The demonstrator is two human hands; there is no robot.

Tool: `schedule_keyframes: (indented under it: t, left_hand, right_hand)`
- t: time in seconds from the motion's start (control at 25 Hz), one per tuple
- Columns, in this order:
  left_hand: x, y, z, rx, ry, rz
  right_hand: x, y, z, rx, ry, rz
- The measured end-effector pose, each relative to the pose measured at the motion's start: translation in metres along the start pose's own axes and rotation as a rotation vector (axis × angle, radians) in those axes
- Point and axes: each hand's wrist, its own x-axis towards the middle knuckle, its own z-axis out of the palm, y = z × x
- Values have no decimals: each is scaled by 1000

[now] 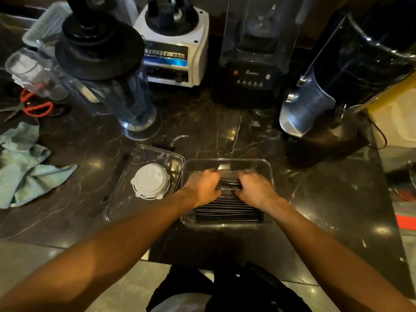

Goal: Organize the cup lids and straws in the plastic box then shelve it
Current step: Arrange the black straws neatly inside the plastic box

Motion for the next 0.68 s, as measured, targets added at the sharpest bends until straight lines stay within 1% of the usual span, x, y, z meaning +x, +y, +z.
schedule_keyframes:
  t: [0.16,0.28,0.36,0.48,0.56,0.6,0.68]
  left_hand:
    - [6,0,5,-20,39,-76]
    - [7,2,4,36,31,-80]
    - [4,3,7,65,36,-81]
    - [2,0,10,109,153,-63]
    - [1,-2,11,110,223,-7]
    - [0,-3,11,108,222,20]
    - [1,-4,13,114,189,41]
  right_hand:
    - [9,2,4,19,25,-46]
    - [5,6,2,19,19,-87]
    - [-5,9,3,5,43,-100]
    - [-16,14,9,-79,181,-128]
    - [-18,15,10,-83,269,-113]
    - [-19,13,8,-90,267,-104]
    - [-18,8,7,-90,186,-88]
